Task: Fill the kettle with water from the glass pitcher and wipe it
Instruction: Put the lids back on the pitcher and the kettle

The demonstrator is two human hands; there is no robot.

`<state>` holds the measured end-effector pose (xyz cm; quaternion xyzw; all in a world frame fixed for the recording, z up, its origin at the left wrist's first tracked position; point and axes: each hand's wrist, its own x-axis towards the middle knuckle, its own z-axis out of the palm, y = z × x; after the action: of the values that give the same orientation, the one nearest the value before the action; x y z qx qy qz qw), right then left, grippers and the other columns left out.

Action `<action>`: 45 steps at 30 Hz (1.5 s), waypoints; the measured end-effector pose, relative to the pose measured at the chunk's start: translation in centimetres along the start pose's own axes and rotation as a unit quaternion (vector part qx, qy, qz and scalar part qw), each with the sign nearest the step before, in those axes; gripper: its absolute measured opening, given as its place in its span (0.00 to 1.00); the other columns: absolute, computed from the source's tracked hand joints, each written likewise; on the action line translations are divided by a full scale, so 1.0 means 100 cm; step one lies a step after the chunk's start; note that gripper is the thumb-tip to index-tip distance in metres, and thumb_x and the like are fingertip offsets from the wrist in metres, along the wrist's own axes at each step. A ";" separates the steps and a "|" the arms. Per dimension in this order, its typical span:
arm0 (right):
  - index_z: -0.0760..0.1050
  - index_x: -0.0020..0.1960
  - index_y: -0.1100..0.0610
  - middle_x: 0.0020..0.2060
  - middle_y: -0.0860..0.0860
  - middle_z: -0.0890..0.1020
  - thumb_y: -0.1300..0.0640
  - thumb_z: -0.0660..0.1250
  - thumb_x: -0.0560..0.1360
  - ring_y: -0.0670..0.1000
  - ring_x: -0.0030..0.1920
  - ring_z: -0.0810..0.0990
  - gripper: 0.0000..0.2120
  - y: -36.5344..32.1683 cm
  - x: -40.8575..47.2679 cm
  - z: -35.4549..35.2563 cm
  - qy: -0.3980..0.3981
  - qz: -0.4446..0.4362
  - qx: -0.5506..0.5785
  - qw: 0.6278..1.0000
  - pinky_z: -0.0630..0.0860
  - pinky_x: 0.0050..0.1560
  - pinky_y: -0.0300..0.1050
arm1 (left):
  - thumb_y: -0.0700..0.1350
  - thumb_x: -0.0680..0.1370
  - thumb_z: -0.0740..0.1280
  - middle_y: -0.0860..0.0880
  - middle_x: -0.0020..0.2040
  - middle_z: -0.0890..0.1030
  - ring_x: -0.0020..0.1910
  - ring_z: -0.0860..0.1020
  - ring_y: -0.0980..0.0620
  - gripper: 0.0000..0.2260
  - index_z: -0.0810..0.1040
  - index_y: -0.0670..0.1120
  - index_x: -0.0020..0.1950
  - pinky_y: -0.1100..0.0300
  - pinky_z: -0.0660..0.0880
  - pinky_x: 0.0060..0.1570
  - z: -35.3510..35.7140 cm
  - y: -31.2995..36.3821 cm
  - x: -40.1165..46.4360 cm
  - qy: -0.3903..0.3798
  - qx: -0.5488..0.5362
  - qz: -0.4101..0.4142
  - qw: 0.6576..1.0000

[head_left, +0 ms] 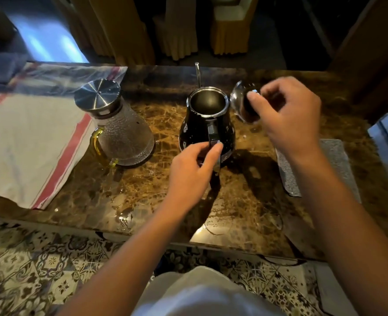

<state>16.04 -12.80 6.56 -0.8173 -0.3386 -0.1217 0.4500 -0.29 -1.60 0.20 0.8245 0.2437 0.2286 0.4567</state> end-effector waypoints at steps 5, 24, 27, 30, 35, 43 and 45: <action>0.81 0.49 0.54 0.43 0.46 0.79 0.45 0.69 0.79 0.46 0.44 0.79 0.12 -0.015 0.026 0.032 -0.026 -0.057 -0.010 0.998 0.74 0.44 0.37 | 0.52 0.87 0.60 0.49 0.45 0.87 0.48 0.85 0.52 0.14 0.81 0.46 0.54 0.58 0.79 0.52 0.013 0.003 0.010 -0.059 -0.164 -0.098 0.980; 0.78 0.47 0.48 0.41 0.44 0.79 0.38 0.61 0.81 0.48 0.43 0.78 0.15 -0.031 0.039 0.074 -0.138 -0.083 -0.146 0.976 0.75 0.41 0.49 | 0.58 0.85 0.52 0.45 0.34 0.73 0.32 0.71 0.45 0.19 0.73 0.47 0.47 0.50 0.70 0.36 -0.003 -0.041 0.004 -0.064 -0.210 -0.031 0.975; 0.78 0.50 0.50 0.43 0.45 0.78 0.41 0.60 0.83 0.49 0.43 0.77 0.15 -0.034 0.038 0.075 -0.141 -0.103 -0.177 0.969 0.72 0.41 0.48 | 0.59 0.85 0.52 0.46 0.34 0.72 0.32 0.71 0.45 0.18 0.73 0.48 0.47 0.49 0.69 0.35 -0.001 -0.042 0.005 -0.067 -0.215 -0.027 0.974; 0.79 0.52 0.52 0.43 0.46 0.76 0.42 0.59 0.84 0.50 0.43 0.76 0.16 -0.037 0.040 0.075 -0.158 -0.123 -0.214 0.956 0.69 0.40 0.48 | 0.59 0.84 0.52 0.46 0.33 0.71 0.31 0.70 0.45 0.19 0.72 0.48 0.47 0.49 0.68 0.34 -0.001 -0.042 0.005 -0.068 -0.219 -0.031 0.973; 0.78 0.51 0.51 0.44 0.46 0.77 0.41 0.60 0.83 0.50 0.44 0.78 0.15 -0.035 0.041 0.075 -0.171 -0.094 -0.182 0.964 0.73 0.41 0.48 | 0.60 0.84 0.52 0.46 0.32 0.70 0.31 0.68 0.46 0.19 0.73 0.48 0.46 0.50 0.66 0.33 0.001 -0.042 0.005 -0.060 -0.245 -0.030 0.967; 0.78 0.58 0.50 0.51 0.48 0.78 0.43 0.64 0.80 0.48 0.48 0.77 0.13 -0.033 0.022 0.076 -0.139 -0.015 -0.104 0.985 0.69 0.44 0.42 | 0.61 0.84 0.52 0.47 0.33 0.72 0.33 0.70 0.43 0.20 0.73 0.48 0.47 0.48 0.69 0.37 -0.003 -0.036 0.002 -0.071 -0.233 -0.040 0.969; 0.79 0.59 0.50 0.53 0.48 0.79 0.43 0.65 0.80 0.47 0.50 0.78 0.14 -0.032 0.018 0.071 -0.145 -0.018 -0.088 0.985 0.72 0.46 0.42 | 0.60 0.85 0.51 0.45 0.34 0.73 0.34 0.72 0.42 0.21 0.73 0.46 0.48 0.46 0.71 0.39 -0.005 -0.034 0.001 -0.077 -0.215 -0.042 0.973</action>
<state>14.52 -4.96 5.54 -0.8565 -0.4029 -0.0399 0.3200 -1.18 0.36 -2.51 0.7113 0.1876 0.1924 0.6495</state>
